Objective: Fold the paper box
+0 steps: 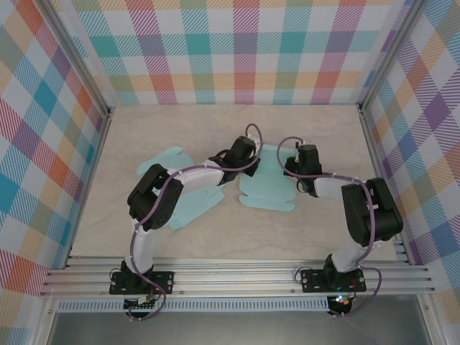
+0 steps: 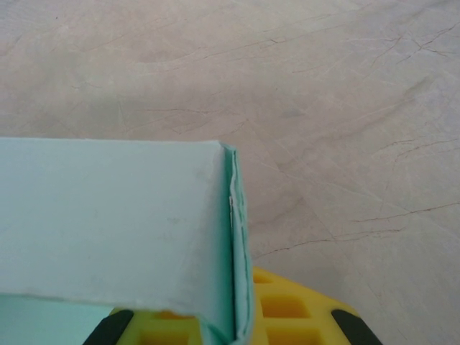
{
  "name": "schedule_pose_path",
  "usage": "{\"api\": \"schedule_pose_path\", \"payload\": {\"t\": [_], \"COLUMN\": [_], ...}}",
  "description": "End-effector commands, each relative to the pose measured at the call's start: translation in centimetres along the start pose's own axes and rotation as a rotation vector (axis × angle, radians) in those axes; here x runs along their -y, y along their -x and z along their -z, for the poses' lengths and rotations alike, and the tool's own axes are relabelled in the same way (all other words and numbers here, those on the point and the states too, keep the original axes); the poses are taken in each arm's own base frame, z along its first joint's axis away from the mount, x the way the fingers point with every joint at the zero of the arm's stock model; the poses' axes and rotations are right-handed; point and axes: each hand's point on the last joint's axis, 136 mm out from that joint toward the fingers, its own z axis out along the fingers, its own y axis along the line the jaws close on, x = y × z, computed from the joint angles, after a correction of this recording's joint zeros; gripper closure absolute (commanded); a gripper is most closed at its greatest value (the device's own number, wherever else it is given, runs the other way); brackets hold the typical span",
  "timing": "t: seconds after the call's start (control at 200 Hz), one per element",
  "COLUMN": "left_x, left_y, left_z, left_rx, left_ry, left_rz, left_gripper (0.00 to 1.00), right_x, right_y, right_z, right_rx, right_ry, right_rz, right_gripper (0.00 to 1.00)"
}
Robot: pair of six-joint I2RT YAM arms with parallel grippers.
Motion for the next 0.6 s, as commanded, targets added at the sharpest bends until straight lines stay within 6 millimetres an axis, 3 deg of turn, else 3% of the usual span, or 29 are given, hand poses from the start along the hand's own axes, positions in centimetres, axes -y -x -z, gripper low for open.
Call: {"api": "schedule_pose_path", "payload": {"t": [0.0, 0.13, 0.34, 0.595], "left_x": [-1.5, -2.2, -3.4, -6.3], "left_y": [0.8, 0.9, 1.1, 1.1], "left_z": [-0.4, -0.5, -0.2, 0.8], "left_rx": [0.033, 0.047, 0.072, 0.061], "left_ry": [0.127, 0.196, 0.331, 0.534], "left_rz": [-0.004, 0.006, 0.010, 0.013], "left_gripper": [0.76, 0.80, 0.83, 0.86], "right_x": [-1.1, -1.6, -2.5, -3.8], "right_y": [-0.3, -0.5, -2.4, -3.7], "right_z": [-0.5, -1.0, -1.5, -0.6], "right_rx": [-0.036, -0.066, -0.122, -0.165], "right_ry": [0.019, -0.014, -0.025, -0.086], "right_rz": [0.045, 0.071, -0.003, -0.025], "right_gripper": [1.00, 1.00, 1.00, 1.00]}}
